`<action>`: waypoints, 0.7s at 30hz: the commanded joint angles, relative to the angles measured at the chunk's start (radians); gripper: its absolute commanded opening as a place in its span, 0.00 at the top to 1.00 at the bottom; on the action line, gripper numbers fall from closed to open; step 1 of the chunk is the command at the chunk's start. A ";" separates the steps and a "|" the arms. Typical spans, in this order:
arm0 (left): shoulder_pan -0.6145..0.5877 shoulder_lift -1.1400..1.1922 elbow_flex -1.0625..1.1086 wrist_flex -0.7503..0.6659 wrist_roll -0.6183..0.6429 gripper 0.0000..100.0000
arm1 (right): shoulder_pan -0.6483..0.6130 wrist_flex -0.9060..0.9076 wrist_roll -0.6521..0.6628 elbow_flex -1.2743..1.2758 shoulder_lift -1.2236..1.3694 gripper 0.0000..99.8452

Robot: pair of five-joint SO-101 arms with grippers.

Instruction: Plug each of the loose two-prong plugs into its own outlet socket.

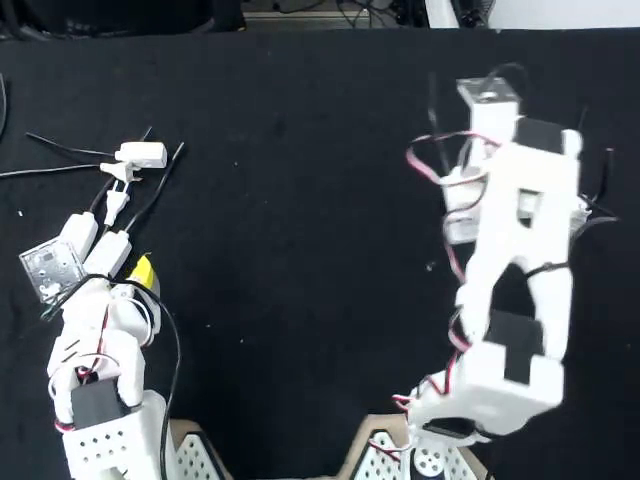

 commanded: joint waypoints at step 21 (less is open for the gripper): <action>0.016 -0.008 -0.039 -0.008 0.003 0.79 | 0.218 0.207 -0.078 -1.191 0.938 0.99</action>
